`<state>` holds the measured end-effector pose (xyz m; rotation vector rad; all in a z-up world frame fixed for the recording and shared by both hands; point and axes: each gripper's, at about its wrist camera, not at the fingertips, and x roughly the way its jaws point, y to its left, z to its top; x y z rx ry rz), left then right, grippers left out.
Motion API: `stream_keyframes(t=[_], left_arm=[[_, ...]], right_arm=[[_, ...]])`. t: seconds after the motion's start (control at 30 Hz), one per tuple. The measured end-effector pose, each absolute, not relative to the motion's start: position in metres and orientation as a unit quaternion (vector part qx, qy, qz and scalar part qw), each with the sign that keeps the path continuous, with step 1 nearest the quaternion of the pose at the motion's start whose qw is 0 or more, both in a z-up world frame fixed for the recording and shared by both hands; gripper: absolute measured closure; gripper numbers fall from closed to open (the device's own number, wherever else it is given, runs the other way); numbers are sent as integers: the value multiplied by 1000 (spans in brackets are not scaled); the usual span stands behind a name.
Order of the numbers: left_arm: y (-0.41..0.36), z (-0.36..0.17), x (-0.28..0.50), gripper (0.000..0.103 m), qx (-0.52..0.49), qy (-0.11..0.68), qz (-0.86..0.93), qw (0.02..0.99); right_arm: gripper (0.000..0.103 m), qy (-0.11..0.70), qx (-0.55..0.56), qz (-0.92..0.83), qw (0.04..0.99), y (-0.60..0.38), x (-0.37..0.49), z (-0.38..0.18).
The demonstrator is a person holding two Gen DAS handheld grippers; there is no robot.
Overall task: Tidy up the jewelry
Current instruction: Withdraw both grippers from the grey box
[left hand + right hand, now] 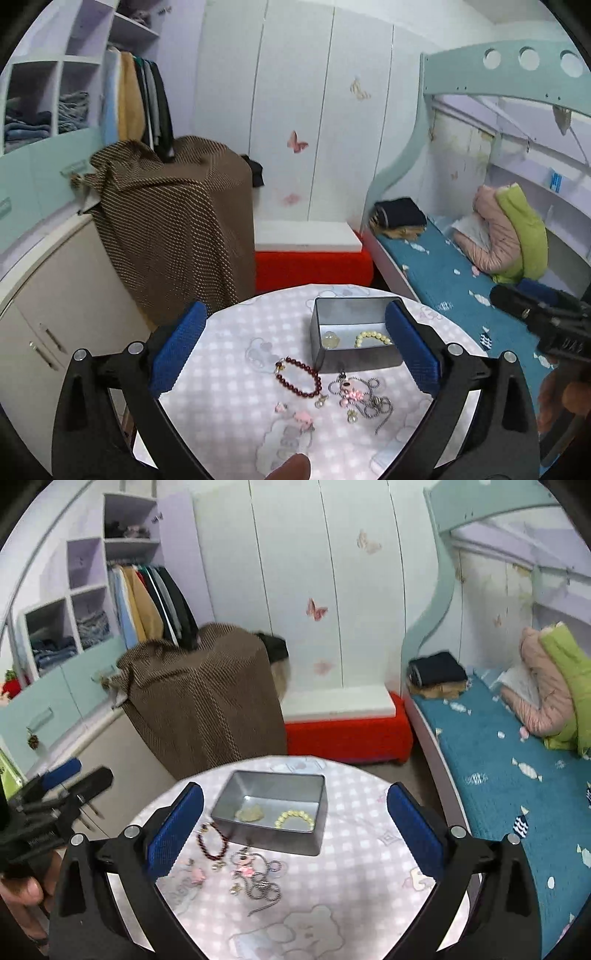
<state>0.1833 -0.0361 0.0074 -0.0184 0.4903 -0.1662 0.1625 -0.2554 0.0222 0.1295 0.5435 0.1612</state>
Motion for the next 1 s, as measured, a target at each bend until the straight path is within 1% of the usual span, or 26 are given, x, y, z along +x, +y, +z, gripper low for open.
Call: stream_keyframes(t=[0.17, 0.4, 0.83, 1.0], left_arm=[[-26, 18, 144, 6, -13, 213, -69, 975], [-12, 24, 105, 5, -21, 194, -53, 979], [10, -1, 79, 5, -41, 194, -39, 979], [9, -21, 84, 5, -25, 215, -34, 976]], right_arm=[[8, 227, 56, 77, 969, -245, 128, 45], [8, 187, 49, 70, 979, -234, 90, 57], [8, 162, 40, 68, 984, -225, 56, 50], [8, 180, 48, 58, 981, -229, 51, 25]])
